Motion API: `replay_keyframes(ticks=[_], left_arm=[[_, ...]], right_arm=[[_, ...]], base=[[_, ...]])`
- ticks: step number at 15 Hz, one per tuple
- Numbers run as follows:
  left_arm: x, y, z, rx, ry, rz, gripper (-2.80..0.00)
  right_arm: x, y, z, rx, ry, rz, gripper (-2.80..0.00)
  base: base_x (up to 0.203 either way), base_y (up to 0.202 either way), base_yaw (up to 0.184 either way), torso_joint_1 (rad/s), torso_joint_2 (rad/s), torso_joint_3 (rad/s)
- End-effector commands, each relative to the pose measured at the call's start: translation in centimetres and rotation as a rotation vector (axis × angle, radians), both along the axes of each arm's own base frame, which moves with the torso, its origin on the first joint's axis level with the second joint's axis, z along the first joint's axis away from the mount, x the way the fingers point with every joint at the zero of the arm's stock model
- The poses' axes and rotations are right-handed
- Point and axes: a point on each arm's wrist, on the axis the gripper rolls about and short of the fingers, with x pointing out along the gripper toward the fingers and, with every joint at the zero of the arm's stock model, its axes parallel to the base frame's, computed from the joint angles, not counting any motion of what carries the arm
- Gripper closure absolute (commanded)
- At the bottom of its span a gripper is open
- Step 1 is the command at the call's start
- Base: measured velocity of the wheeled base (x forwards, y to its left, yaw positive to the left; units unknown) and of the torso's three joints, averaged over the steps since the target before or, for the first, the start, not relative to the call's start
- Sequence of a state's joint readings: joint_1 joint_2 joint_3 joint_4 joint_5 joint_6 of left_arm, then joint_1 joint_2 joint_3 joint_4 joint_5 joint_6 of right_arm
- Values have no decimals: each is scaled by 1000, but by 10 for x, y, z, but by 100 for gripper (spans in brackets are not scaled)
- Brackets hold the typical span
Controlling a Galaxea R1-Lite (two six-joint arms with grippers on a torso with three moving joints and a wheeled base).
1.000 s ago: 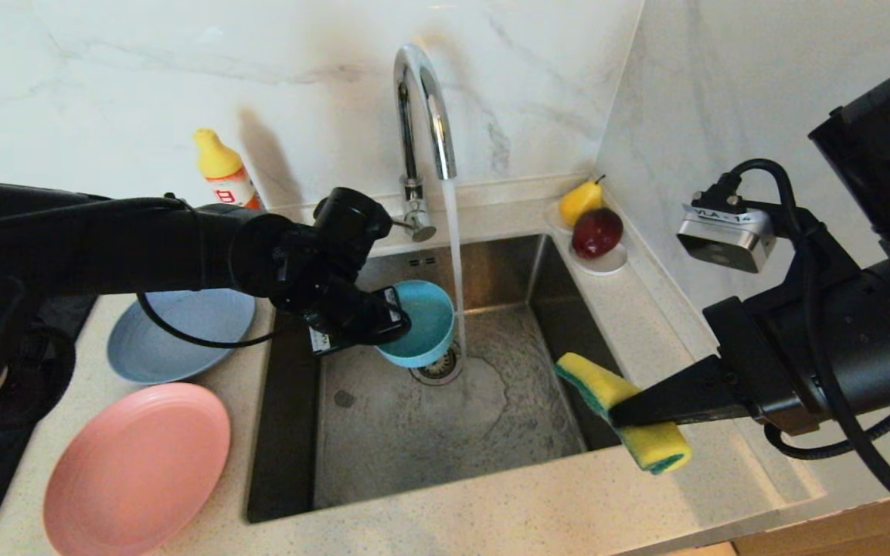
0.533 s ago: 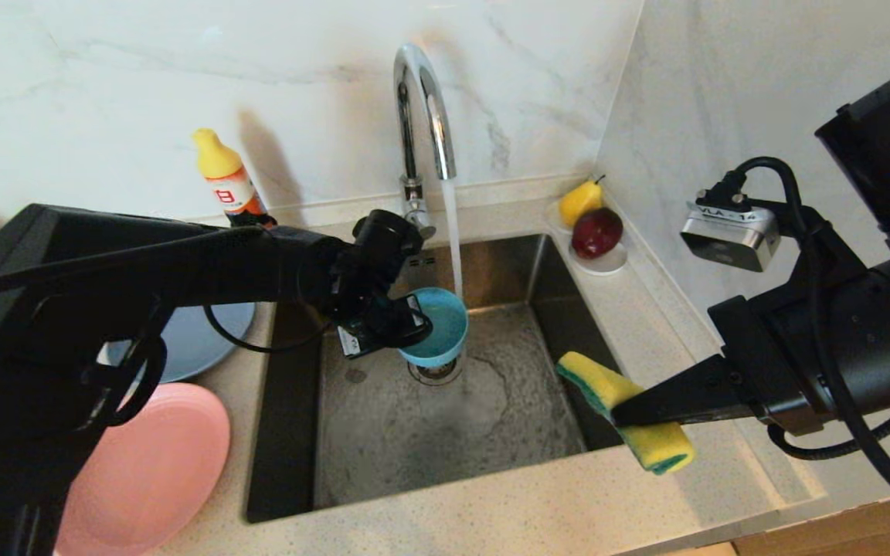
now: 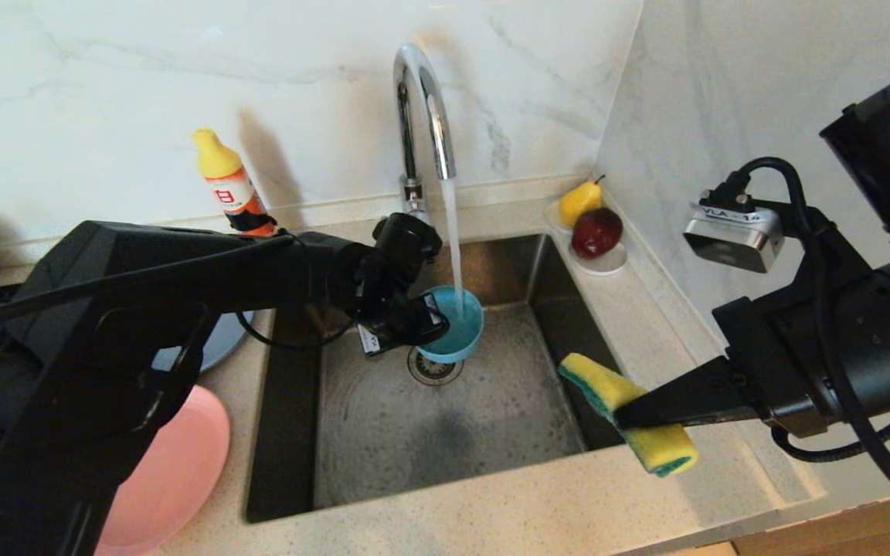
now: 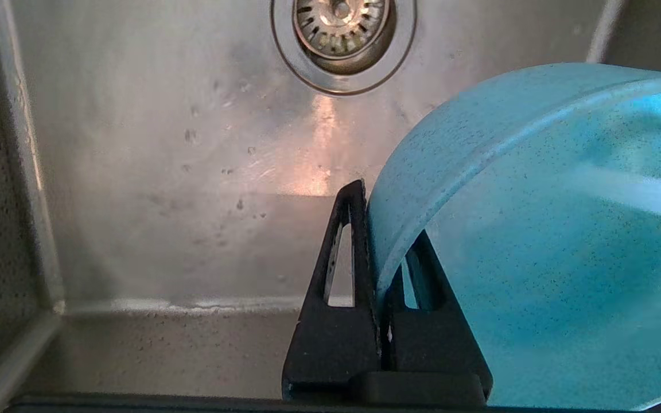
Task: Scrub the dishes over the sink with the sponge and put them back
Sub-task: Wash the bowl
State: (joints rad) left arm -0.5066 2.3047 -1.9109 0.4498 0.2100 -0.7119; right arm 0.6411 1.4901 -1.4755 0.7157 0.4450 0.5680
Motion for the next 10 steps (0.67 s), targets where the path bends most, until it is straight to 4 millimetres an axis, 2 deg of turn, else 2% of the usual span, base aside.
replay_keyframes(ticks=[1,10], left_arm=[[1,-1,-4,-5,12,16,0],[-2,1,0,-7,15,19,0]], right_arm=[[-1,-1,0,0,5,0,0],[-2,-1,-1,-1,9,0,0]], base=[[0,0,0,0,0,0],[0,0,0,0,0,0]])
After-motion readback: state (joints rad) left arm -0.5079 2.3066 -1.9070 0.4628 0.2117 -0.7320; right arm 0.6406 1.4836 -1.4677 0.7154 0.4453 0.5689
